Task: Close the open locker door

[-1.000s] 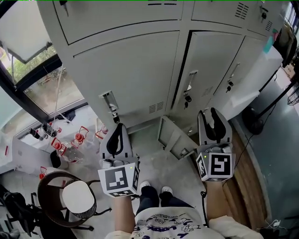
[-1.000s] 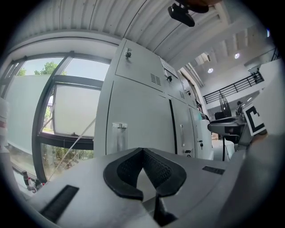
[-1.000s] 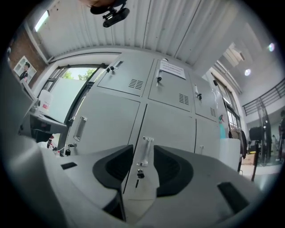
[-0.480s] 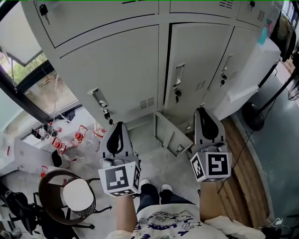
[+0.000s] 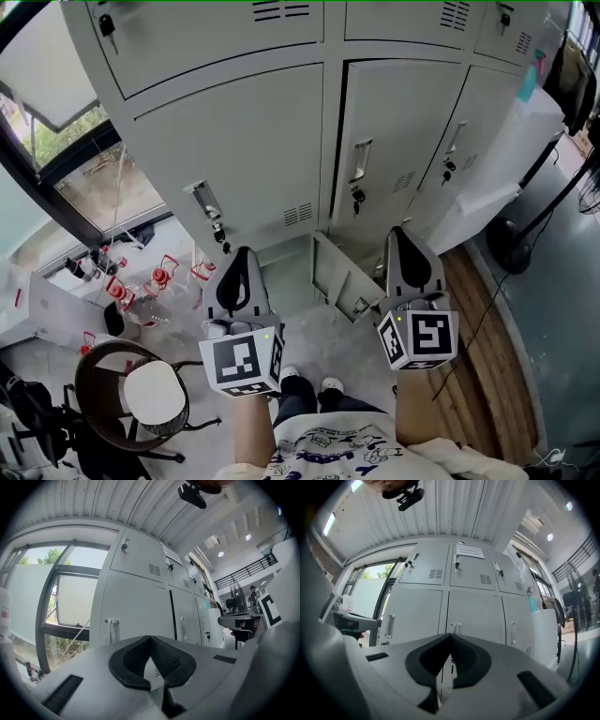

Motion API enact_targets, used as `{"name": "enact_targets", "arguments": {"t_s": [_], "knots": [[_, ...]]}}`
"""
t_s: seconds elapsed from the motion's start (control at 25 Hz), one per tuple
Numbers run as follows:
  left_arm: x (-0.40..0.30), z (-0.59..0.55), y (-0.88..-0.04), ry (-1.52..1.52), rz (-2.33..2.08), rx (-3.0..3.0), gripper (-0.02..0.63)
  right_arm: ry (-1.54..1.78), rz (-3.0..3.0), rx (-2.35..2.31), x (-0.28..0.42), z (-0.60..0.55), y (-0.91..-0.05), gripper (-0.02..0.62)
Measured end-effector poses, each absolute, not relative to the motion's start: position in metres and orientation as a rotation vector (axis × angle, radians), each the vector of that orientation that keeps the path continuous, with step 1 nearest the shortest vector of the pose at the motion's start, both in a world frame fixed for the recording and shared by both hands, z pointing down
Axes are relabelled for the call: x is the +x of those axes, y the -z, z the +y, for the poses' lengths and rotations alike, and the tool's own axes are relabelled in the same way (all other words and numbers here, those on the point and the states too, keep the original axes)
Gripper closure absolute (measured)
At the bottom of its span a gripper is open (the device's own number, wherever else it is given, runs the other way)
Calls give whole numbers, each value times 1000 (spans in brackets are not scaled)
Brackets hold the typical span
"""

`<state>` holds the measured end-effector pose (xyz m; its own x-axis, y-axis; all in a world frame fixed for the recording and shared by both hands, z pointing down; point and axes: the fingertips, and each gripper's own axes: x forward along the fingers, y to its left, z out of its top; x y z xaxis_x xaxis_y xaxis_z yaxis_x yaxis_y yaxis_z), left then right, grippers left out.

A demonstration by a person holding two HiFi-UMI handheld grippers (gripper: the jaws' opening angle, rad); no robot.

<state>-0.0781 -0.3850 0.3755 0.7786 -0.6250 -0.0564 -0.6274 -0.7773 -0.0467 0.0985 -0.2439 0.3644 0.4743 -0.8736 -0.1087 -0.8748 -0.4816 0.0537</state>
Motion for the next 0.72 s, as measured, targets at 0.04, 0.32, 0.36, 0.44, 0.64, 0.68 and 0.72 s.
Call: {"name": "enact_targets", "arguments": {"t_s": [0.04,0.32,0.36,0.44,0.64,0.68,0.72], "knots": [[-78,-384,-375,-60,1020,-2903,603,-190,1598,-2687,97,-244,-364,600],[-78,-383,-372,-71,1012,-2910,603,-182,1606,-2678,91,-247,-363,600],[-78,-383,-372,-73,1011,-2911,603,-180,1605,-2678,90,-247,-363,600],[-79,-383,-371,-78,1011,-2912,603,-177,1603,-2679,90,-247,-364,600],[-79,-384,-369,-86,1010,-2918,603,-171,1594,-2684,90,-246,-364,600],[-78,-384,-368,-88,1009,-2919,603,-171,1592,-2685,91,-246,-364,600],[-78,-383,-368,-89,1008,-2919,603,-170,1591,-2687,91,-245,-364,600]]}}
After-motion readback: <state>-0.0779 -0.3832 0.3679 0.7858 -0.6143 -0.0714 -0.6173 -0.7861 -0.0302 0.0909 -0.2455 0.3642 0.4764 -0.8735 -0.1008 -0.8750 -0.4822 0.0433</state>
